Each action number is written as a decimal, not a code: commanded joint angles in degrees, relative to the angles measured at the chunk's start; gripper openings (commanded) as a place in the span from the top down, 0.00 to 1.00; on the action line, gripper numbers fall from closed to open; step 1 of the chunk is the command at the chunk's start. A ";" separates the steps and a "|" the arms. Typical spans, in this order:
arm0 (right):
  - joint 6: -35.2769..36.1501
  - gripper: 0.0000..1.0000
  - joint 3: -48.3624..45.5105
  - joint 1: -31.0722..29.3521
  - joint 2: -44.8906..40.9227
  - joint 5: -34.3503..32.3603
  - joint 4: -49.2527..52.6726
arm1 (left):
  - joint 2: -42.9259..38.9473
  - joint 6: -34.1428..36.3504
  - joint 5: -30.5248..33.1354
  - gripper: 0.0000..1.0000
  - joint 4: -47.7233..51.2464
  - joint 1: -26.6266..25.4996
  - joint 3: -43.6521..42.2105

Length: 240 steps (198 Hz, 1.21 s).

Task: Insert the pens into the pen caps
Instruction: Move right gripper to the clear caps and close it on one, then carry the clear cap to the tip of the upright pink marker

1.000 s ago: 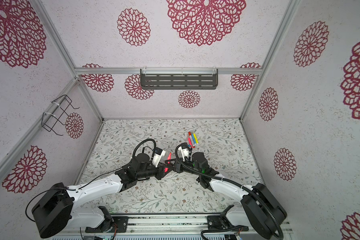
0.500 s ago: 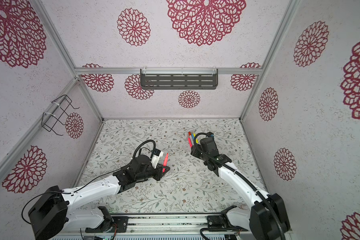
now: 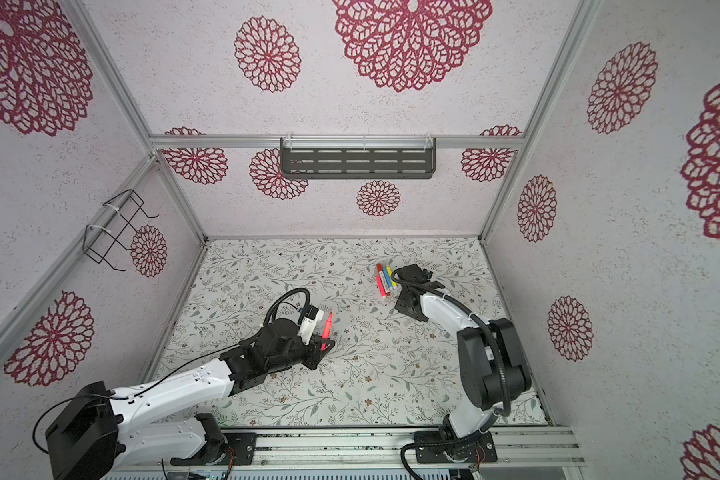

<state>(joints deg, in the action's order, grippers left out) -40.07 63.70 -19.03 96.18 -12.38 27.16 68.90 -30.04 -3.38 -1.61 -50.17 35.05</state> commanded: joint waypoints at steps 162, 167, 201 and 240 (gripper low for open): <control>3.77 0.86 -1.65 -0.21 8.61 0.53 -0.24 | -2.96 0.44 1.71 1.00 1.24 -0.50 -1.17; 4.02 0.90 -1.63 -0.43 8.19 0.60 0.02 | -3.11 0.63 1.87 1.00 1.34 -0.54 -1.12; 5.40 1.00 -2.81 -3.10 -0.27 4.65 -0.88 | -4.32 1.03 2.09 1.00 1.23 -0.53 -1.29; 2.89 0.99 -11.67 -7.04 -20.31 19.32 -20.49 | -4.77 0.54 -1.71 1.00 -7.86 -0.45 -4.90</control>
<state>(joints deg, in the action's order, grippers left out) -35.55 56.10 -24.34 88.79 -4.86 21.89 64.62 -30.00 -2.70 -2.55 -50.19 32.75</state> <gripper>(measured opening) 0.128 0.181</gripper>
